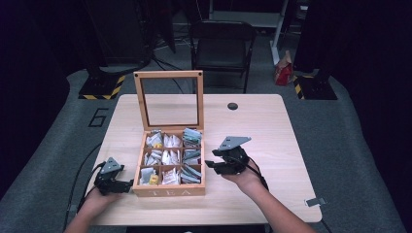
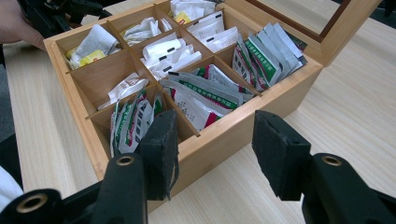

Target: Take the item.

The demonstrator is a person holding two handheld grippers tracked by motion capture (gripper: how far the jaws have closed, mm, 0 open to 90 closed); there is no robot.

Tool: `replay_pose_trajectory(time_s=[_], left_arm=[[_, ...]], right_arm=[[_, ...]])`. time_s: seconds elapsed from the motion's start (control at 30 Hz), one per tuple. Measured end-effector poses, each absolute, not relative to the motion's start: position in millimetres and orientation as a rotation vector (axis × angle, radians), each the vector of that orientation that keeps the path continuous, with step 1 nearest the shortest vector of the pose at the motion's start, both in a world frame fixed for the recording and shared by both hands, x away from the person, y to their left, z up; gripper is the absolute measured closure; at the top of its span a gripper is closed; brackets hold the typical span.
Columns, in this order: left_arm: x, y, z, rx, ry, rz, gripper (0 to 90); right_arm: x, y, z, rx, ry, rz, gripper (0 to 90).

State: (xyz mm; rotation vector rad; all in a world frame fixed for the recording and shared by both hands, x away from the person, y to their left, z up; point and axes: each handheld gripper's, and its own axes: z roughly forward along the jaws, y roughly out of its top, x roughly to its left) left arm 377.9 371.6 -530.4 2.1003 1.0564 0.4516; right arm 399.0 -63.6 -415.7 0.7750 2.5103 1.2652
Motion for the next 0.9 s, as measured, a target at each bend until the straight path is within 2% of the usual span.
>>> replay_pose_trajectory(time_s=[0.9], left_arm=[[379, 373, -530, 2.113, 1.043, 0.465, 13.9]], right_arm=[[399, -35, -431, 0.715, 2.576, 1.278, 60.4]])
